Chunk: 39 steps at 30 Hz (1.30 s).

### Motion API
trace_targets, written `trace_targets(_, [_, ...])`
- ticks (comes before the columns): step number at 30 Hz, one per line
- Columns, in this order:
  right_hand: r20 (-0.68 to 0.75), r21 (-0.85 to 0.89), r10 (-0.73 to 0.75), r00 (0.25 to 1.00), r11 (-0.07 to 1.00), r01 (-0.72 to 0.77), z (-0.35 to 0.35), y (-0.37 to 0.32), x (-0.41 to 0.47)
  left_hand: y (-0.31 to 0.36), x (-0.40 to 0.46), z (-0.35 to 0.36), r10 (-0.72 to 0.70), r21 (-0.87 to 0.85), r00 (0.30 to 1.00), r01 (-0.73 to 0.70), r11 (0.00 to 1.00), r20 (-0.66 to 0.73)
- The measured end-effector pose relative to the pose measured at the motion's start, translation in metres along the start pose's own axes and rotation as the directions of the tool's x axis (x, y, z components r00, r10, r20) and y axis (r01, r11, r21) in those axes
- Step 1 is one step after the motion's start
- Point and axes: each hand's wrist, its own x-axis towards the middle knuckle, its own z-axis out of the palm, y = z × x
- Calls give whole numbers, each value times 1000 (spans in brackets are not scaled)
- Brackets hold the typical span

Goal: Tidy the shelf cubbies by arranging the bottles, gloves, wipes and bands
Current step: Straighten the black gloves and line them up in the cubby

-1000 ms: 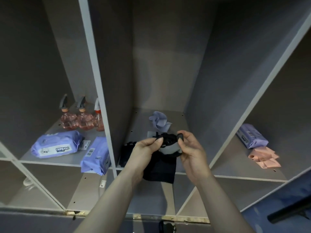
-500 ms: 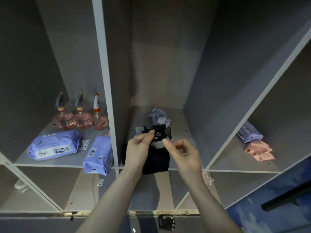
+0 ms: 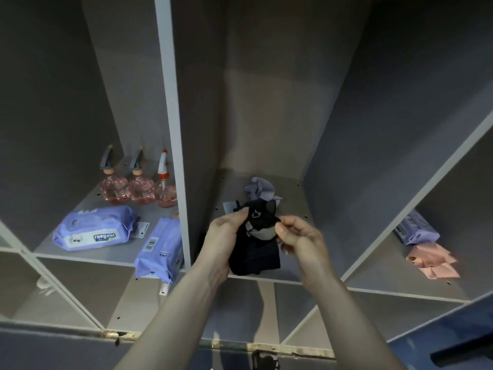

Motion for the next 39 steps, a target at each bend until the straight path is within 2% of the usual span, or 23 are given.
trace_targets(2, [-64, -90, -109, 992, 991, 103, 2, 4, 4, 1, 3, 2, 26, -32, 998, -27, 999, -51])
trace_targets(4, [-116, -278, -300, 947, 925, 259, 3, 9, 4, 0, 5, 4, 25, -74, 996, -31, 997, -88])
trace_targets(6, [-85, -386, -389, 917, 862, 329, 6, 11, 1, -2, 6, 7, 9, -70, 995, -16, 997, -96])
trace_targets(12, [-111, -328, -228, 967, 927, 181, 8, 13, 5, -2, 10, 10, -3, 35, 998, 6, 999, -60])
trace_targets(14, [-74, -348, -223, 972, 919, 184, 5, 16, 7, -1, 11, 11, -13, 54, 998, 15, 998, -53])
trace_targets(18, [22, -423, -301, 953, 861, 282, 0, 15, 6, 0, 11, 12, 17, 71, 998, -13, 997, -58])
trace_targets(20, [26, -330, -244, 969, 913, 239, 0, 9, 5, -1, 11, 13, 63, 104, 997, -58, 993, -45])
trace_targets(22, [-41, -141, -106, 994, 985, 99, -5, 3, 8, -1, 13, 13, 120, 145, 990, -109, 983, -70])
trace_targets(24, [-90, 16, -1, 996, 1000, 2, -13, -2, 14, 0, 14, 11, 151, 156, 984, -134, 979, -100])
trace_targets(27, [-140, 129, 29, 990, 992, -11, -23, -7, 20, 3, 15, 9, 169, 155, 982, -154, 976, -87])
trace_targets(31, [-127, 159, 12, 992, 987, 9, -21, -11, 20, 5, 14, 9, 209, 175, 978, -202, 964, -22])
trace_targets(35, [-36, 279, 77, 996, 958, -64, -18, -11, 19, 7, 13, 9, 230, 175, 973, -227, 958, 5])
trace_targets(37, [-25, 221, 56, 998, 974, -49, -15, -8, 19, 6, 13, 9, 259, 208, 965, -262, 942, 41])
trace_targets(39, [-84, 184, 9, 996, 983, 7, -15, -2, 20, 4, 13, 8, 283, 234, 955, -295, 926, 84])
